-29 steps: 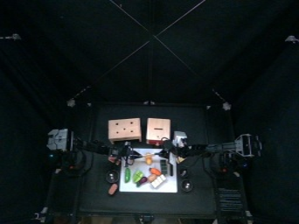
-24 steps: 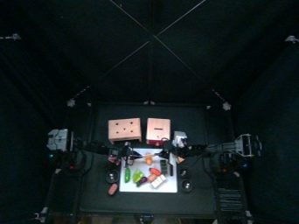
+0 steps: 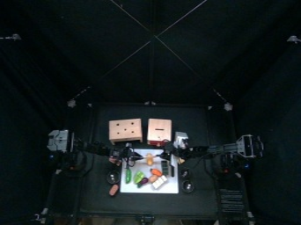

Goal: Cut corn

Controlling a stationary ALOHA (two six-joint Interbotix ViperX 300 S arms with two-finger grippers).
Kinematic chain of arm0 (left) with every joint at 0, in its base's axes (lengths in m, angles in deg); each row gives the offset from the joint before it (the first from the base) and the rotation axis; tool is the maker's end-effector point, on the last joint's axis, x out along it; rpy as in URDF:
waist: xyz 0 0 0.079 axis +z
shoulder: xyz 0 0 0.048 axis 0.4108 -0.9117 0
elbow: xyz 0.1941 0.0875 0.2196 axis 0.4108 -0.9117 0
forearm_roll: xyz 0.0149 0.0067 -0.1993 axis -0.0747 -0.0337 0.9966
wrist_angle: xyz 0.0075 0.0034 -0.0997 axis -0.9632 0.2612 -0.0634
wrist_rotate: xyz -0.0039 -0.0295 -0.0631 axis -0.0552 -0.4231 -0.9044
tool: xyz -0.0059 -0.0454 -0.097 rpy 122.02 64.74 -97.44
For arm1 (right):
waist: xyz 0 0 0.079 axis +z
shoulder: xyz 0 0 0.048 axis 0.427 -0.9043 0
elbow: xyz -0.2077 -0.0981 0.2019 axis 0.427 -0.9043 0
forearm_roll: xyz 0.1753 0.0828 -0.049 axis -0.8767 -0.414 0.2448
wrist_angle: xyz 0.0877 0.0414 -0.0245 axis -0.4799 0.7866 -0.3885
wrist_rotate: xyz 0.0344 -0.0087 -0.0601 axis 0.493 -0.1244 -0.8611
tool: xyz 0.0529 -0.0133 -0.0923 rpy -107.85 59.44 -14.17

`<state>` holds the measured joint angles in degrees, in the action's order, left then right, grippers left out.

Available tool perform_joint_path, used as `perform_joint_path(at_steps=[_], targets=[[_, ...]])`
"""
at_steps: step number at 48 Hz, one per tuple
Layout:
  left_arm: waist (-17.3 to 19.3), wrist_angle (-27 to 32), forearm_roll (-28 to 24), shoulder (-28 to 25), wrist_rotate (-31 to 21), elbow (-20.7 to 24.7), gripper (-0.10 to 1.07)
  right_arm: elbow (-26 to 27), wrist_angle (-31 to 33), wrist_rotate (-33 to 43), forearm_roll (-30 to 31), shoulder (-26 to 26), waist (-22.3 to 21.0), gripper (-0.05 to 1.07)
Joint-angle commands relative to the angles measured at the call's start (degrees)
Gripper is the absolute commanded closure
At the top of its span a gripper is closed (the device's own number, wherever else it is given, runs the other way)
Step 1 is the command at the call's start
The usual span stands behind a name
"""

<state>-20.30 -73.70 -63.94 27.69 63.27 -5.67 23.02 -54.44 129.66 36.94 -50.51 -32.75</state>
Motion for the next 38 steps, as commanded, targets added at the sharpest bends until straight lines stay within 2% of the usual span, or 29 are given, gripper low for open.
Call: perform_joint_path(at_steps=[1, 38], targets=[[-1.93, -0.18, 0.09, 0.18, 0.26, -0.35, 0.55, -0.35, 1.93, 0.26, -0.26, 0.97, -0.97, 0.68], [-2.64, -0.18, 0.35, -0.62, -0.18, -0.62, 0.55, -0.7, 1.93, 0.18, -1.76, -0.35, -0.53, 0.68]])
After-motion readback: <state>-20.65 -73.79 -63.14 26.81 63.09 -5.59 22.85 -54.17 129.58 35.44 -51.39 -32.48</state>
